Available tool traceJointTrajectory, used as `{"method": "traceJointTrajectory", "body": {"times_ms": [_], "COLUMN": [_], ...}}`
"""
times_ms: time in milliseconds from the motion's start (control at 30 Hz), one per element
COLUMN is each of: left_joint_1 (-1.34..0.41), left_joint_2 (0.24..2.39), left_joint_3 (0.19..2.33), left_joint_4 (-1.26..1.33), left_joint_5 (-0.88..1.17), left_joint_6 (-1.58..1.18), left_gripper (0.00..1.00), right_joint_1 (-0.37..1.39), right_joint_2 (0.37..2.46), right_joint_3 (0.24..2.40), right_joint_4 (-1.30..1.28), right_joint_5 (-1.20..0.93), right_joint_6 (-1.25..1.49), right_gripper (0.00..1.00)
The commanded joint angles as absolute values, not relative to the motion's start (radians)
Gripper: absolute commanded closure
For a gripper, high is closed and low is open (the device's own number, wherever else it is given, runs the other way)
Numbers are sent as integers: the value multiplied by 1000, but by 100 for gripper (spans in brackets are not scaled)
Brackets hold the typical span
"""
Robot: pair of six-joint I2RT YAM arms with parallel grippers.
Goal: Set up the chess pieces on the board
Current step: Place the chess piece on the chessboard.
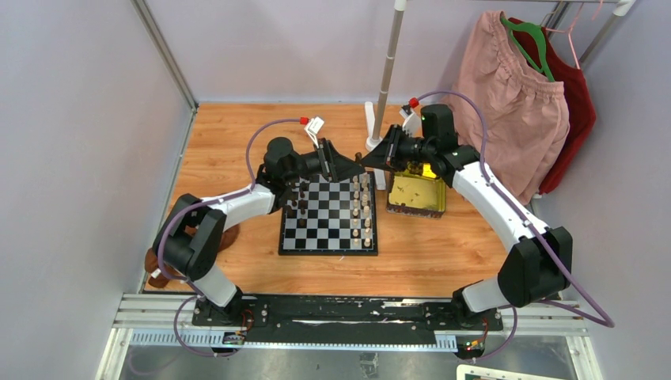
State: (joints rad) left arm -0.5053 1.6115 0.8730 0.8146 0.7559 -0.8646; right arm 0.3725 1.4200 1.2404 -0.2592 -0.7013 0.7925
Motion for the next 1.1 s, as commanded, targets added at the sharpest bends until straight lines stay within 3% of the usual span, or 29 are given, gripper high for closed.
{"method": "traceJointTrajectory", "body": {"times_ms": [0, 133, 1067], "left_joint_1": [-499, -495, -474], "left_joint_2": [1629, 1635, 1633], "left_joint_3": [862, 854, 827], "left_joint_4": [875, 896, 968], "left_joint_5": [765, 768, 762], "left_joint_6": [-862, -875, -921], "left_gripper": [39, 49, 67], "right_joint_1": [383, 383, 383], "right_joint_2": [1411, 1417, 1435], "right_joint_3": [1229, 1229, 1206], "right_joint_4": [-221, -213, -175], "right_joint_5": [-736, -739, -750], "right_joint_6": [822, 828, 855], "right_gripper": [100, 100, 100]}}
